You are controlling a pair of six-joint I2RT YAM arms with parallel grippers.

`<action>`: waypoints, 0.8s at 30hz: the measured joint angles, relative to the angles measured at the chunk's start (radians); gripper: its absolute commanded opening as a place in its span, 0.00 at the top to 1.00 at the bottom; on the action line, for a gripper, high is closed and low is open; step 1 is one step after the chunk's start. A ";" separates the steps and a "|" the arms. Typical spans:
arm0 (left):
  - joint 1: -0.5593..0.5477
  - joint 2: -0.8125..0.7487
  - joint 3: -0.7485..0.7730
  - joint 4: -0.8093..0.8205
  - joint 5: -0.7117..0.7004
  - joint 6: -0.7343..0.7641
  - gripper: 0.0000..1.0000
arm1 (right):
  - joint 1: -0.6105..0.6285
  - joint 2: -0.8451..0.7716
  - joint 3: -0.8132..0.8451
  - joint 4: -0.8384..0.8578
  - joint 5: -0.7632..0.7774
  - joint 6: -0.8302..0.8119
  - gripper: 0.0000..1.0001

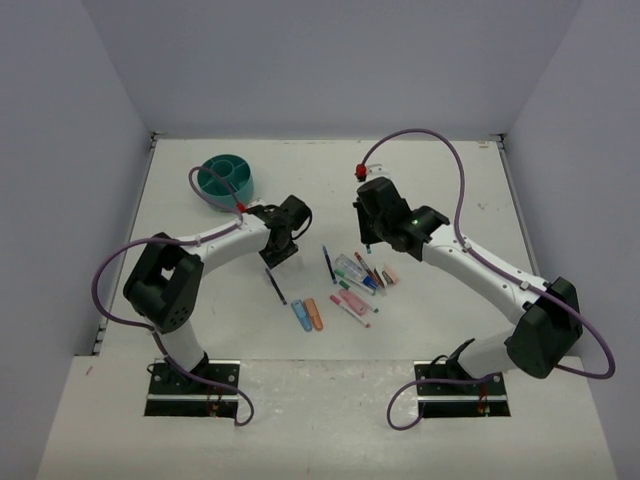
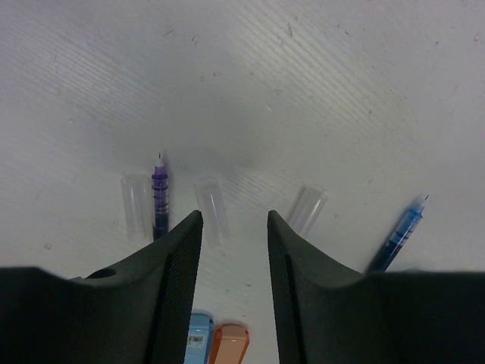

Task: Sort the stationery into containers
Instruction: Close the pen cap on the pen.

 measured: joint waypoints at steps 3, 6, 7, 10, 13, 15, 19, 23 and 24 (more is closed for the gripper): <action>0.000 0.000 0.000 -0.004 0.000 0.000 0.57 | 0.000 0.007 0.000 0.009 -0.009 0.000 1.00; 0.000 0.000 0.000 -0.004 0.000 0.000 0.57 | 0.000 0.015 0.000 0.011 -0.016 -0.001 1.00; 0.000 0.000 0.000 -0.004 0.000 0.000 0.57 | 0.000 0.016 0.000 0.011 -0.016 -0.002 1.00; 0.000 0.001 0.000 -0.003 0.002 0.000 0.57 | 0.000 0.021 0.000 0.011 -0.016 -0.004 1.00; 0.000 0.009 -0.001 -0.002 0.007 0.000 0.57 | 0.000 0.025 0.000 0.010 -0.016 -0.004 1.00; 0.000 0.014 -0.008 0.000 0.008 -0.001 0.57 | 0.000 0.027 0.000 0.009 -0.016 -0.004 1.00; 0.000 0.015 -0.029 0.001 0.008 -0.001 0.57 | 0.000 0.029 0.000 0.006 -0.016 -0.004 1.00; -0.001 0.015 -0.038 0.007 0.008 -0.001 0.57 | 0.000 0.040 0.000 0.004 -0.019 -0.004 1.00; -0.001 0.015 -0.041 0.010 0.009 -0.001 0.58 | 0.000 0.045 0.000 0.003 -0.019 -0.004 1.00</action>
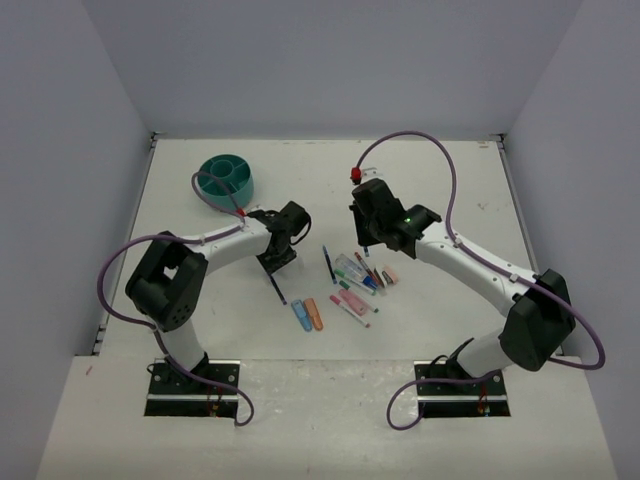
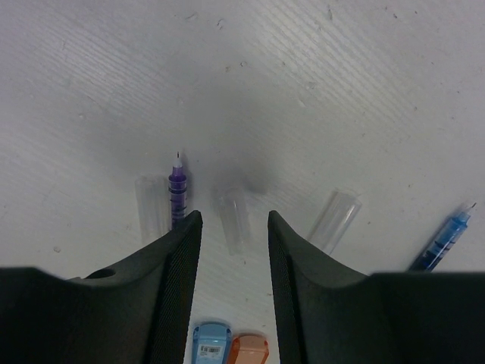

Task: Sort the stationery into containers
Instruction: Close the pen cap on the pen.

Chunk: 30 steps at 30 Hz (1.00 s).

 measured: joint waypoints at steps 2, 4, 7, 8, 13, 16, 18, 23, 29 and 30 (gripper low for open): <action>0.000 0.000 -0.009 0.006 0.002 0.000 0.58 | 0.000 0.009 0.000 -0.002 -0.001 0.000 1.00; 0.000 0.005 -0.016 0.013 0.005 0.000 0.58 | 0.000 0.013 0.000 -0.003 -0.002 0.000 1.00; 0.000 0.021 -0.022 0.027 0.012 0.000 0.58 | 0.000 0.015 0.000 -0.003 -0.007 0.000 1.00; -0.001 0.029 -0.023 0.030 0.015 0.000 0.58 | 0.000 0.015 0.000 -0.003 -0.011 0.000 1.00; -0.008 0.038 -0.023 0.046 0.020 0.002 0.68 | 0.000 0.015 0.000 -0.002 -0.027 0.000 1.00; -0.009 0.039 -0.023 0.051 0.021 0.002 0.74 | 0.000 0.015 0.000 -0.001 -0.034 -0.001 1.00; -0.009 0.040 -0.023 0.055 0.022 0.002 0.80 | 0.000 0.015 0.000 0.001 -0.041 -0.003 1.00; -0.011 0.039 -0.024 0.072 0.026 0.011 0.94 | 0.000 0.011 -0.006 0.013 -0.059 -0.007 1.00; -0.011 0.022 -0.034 0.089 0.022 0.048 1.00 | 0.000 -0.040 -0.071 0.062 -0.166 -0.013 1.00; -0.011 0.012 -0.037 0.090 0.019 0.060 1.00 | 0.000 -0.051 -0.088 0.082 -0.200 -0.015 1.00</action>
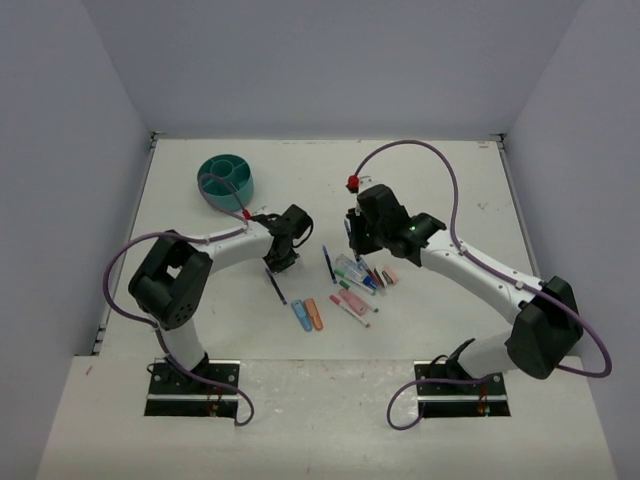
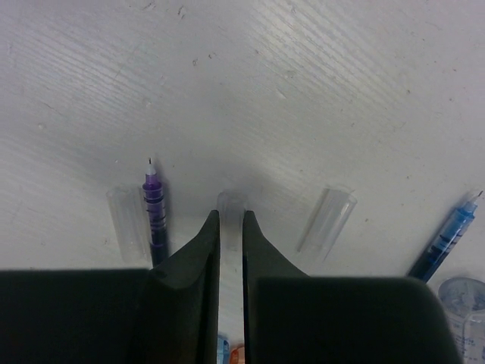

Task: Sort the stationery into containers
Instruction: Close the pen cap on the pen.

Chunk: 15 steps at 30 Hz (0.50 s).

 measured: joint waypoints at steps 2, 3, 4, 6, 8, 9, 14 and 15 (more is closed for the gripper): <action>0.000 -0.041 -0.007 0.003 -0.012 0.036 1.00 | 0.000 -0.027 -0.044 0.058 -0.084 0.001 1.00; 0.000 -0.074 -0.010 0.006 -0.019 0.062 1.00 | -0.001 -0.045 -0.074 0.092 -0.130 0.004 1.00; 0.000 -0.115 -0.010 0.013 -0.026 0.091 1.00 | -0.001 -0.066 -0.109 0.133 -0.179 0.010 1.00; 0.000 -0.220 -0.009 0.047 -0.035 0.156 1.00 | 0.000 -0.114 -0.187 0.229 -0.271 0.037 1.00; 0.000 -0.340 -0.008 0.100 -0.045 0.226 1.00 | 0.005 -0.162 -0.264 0.339 -0.349 0.079 1.00; 0.000 -0.397 -0.007 0.129 -0.048 0.257 1.00 | 0.011 -0.180 -0.292 0.391 -0.377 0.097 1.00; 0.000 -0.627 -0.042 0.331 -0.009 0.392 1.00 | 0.101 -0.206 -0.310 0.578 -0.406 0.144 1.00; 0.000 -0.668 -0.066 0.389 0.017 0.413 1.00 | 0.125 -0.206 -0.303 0.601 -0.403 0.151 1.00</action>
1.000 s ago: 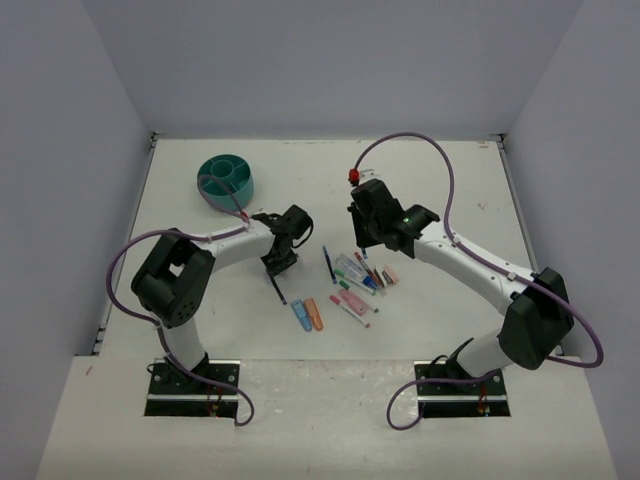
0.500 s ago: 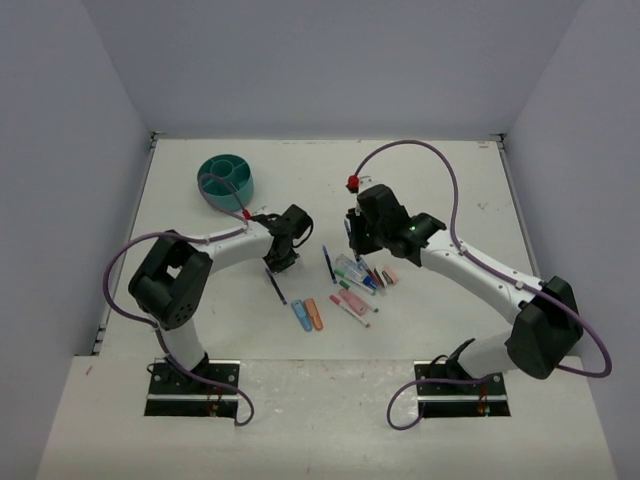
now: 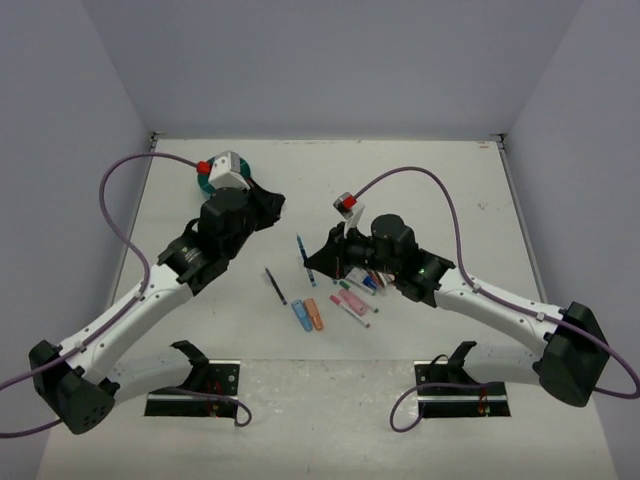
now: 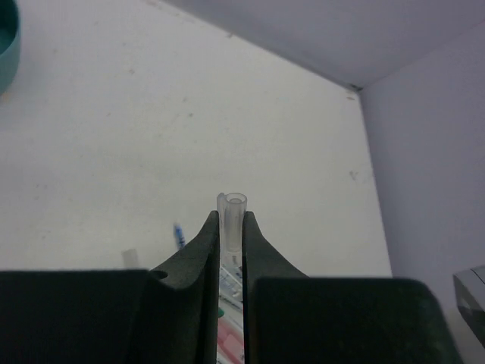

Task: Sort the stationery into containers
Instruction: Close the pen cap on the pen.

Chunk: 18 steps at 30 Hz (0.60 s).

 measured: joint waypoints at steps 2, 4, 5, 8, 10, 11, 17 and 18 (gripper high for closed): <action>0.000 -0.070 -0.055 0.090 0.043 0.033 1.00 | 0.028 0.000 0.017 0.043 0.010 0.015 1.00; 0.000 -0.124 -0.109 0.167 0.077 0.055 1.00 | 0.039 0.000 0.038 0.063 0.019 0.023 1.00; 0.000 -0.146 -0.135 0.206 0.094 0.063 1.00 | 0.039 0.002 0.052 0.063 0.030 0.024 1.00; 0.000 -0.197 -0.198 0.300 0.144 0.081 1.00 | 0.039 0.012 0.097 0.061 0.063 0.025 1.00; 0.000 -0.221 -0.227 0.336 0.165 0.085 1.00 | 0.039 0.014 0.114 0.062 0.072 0.026 1.00; 0.000 -0.229 -0.236 0.353 0.175 0.088 1.00 | 0.039 0.014 0.117 0.062 0.076 0.026 1.00; 0.000 -0.245 -0.254 0.422 0.202 0.090 1.00 | 0.039 0.017 0.118 0.056 0.084 0.025 1.00; 0.000 -0.246 -0.255 0.427 0.202 0.090 1.00 | 0.039 0.017 0.118 0.056 0.084 0.025 1.00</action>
